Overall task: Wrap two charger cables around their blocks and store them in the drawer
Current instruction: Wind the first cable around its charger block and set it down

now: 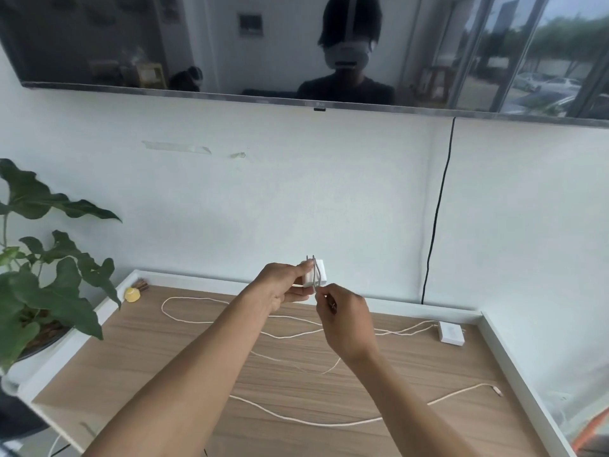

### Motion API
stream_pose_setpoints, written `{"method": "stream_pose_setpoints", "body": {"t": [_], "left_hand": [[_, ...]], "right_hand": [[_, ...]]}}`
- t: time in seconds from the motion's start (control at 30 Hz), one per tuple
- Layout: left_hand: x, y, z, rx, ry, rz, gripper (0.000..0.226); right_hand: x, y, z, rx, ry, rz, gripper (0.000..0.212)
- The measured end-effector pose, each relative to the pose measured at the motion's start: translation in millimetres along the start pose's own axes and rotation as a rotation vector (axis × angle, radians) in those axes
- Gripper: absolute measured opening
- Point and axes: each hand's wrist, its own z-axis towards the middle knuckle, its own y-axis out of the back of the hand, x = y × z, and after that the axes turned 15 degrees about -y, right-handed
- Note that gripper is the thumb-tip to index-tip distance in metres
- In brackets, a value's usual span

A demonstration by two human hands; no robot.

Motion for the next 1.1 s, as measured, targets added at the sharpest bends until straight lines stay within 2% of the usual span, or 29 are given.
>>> {"method": "stream_pose_setpoints", "body": {"t": [0.13, 0.37, 0.43, 0.57, 0.67, 0.73, 0.8, 0.97, 1.1], "left_hand": [[-2, -8, -4, 0.047, -0.003, -0.058, 0.03], [5, -18, -9, 0.184, -0.077, 0.101, 0.024], [5, -20, -12, 0.24, -0.118, 0.149, 0.022], [3, -16, -13, 0.368, -0.194, 0.3, 0.017], [-1, -11, -16, 0.457, -0.211, 0.366, 0.015], [-2, -7, -21, 0.49, -0.223, 0.396, 0.013], [-1, -4, -23, 0.487, -0.243, 0.44, 0.013], [-3, -3, -25, 0.454, -0.271, 0.607, 0.013], [0, -2, -21, 0.285, -0.339, 0.792, 0.028]], "right_hand": [[-15, -8, -13, -0.037, -0.038, 0.115, 0.021], [-37, -5, -10, 0.012, -0.181, 0.242, 0.03], [-44, 1, -5, 0.04, -0.209, 0.203, 0.034], [-46, 20, 10, 0.168, -0.209, 0.005, 0.026], [-36, 43, 28, 0.258, -0.226, -0.104, 0.032], [-31, 58, 41, 0.308, -0.273, -0.093, 0.023], [-23, 67, 51, 0.356, -0.285, -0.12, 0.018], [1, 63, 61, 0.415, -0.26, -0.159, 0.02], [9, 51, 59, 0.343, -0.233, -0.263, 0.021]]}}
